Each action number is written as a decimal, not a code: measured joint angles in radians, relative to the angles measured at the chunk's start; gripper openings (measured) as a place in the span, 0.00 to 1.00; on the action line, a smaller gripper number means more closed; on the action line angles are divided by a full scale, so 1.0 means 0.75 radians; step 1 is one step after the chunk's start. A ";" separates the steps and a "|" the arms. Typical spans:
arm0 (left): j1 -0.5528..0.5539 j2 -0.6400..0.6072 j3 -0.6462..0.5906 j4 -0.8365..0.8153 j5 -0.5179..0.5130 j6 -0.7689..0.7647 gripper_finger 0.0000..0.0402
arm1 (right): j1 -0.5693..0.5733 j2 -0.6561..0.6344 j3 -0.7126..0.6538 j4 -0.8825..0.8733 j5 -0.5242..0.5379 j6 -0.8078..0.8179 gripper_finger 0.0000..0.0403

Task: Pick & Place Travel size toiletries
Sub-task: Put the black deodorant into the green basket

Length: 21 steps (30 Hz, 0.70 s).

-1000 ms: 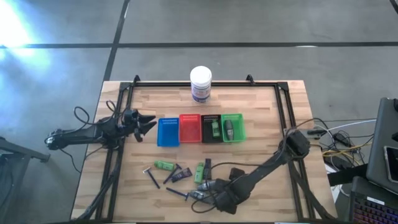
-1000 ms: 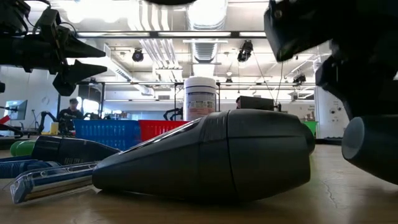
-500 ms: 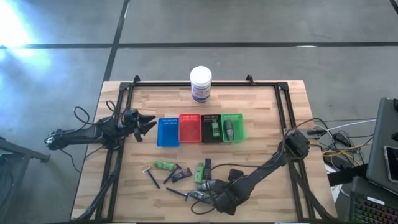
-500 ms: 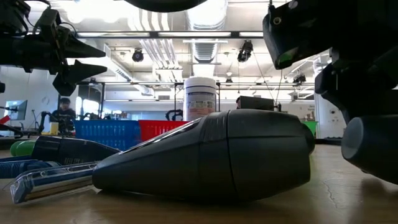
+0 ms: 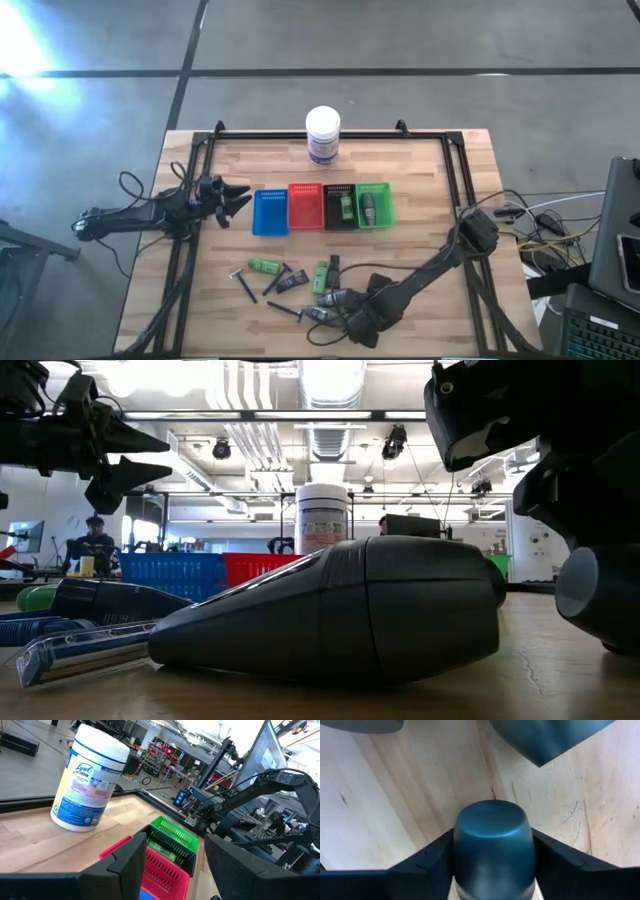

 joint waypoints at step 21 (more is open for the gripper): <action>0.000 -0.001 0.000 0.000 -0.001 0.000 0.51 | -0.100 -0.472 -0.158 -0.363 0.284 0.780 0.48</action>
